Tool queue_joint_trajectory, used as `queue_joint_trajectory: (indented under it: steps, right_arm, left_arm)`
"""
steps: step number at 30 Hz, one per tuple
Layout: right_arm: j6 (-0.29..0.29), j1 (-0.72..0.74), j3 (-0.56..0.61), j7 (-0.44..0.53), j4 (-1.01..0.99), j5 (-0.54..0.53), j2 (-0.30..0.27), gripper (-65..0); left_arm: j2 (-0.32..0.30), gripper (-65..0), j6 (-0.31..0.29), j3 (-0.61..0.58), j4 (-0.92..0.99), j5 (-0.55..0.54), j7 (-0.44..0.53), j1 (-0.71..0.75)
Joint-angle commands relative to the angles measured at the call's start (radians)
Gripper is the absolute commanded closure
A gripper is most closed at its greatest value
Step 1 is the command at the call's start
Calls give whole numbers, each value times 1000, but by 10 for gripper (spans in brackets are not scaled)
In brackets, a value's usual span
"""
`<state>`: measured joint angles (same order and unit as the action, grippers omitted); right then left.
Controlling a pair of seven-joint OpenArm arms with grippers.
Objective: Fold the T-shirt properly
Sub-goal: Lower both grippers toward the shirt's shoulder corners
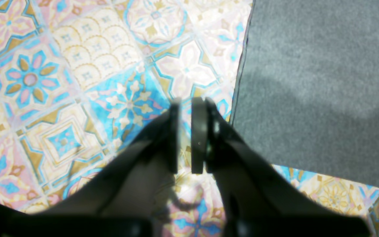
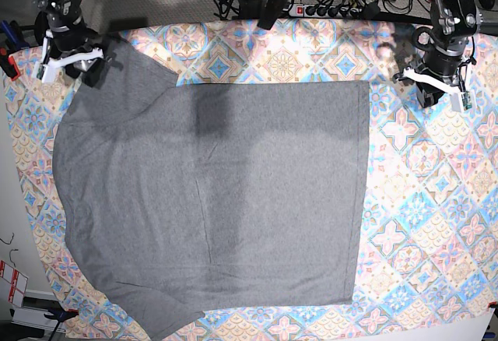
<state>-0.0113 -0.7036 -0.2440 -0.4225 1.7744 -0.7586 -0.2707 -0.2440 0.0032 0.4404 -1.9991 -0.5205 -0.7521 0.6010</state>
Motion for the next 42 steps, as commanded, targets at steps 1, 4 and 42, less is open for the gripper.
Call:
queue_joint_trajectory:
  steps: [1,4,42]
  right_arm:
    - [20,-4,4,20,2,-2,-9,-290]
    - [110,-3,13,23,-49,-3,-6,-290]
    - [373,94,39,-62,-377,-77,29,-285]
  left_arm:
    - [-8,-62,-2,7,-16,0,18,6]
    - [-8,-62,-2,7,-16,0,18,7]
    - [-41,-65,-88,42,4,-2,-63,-34]
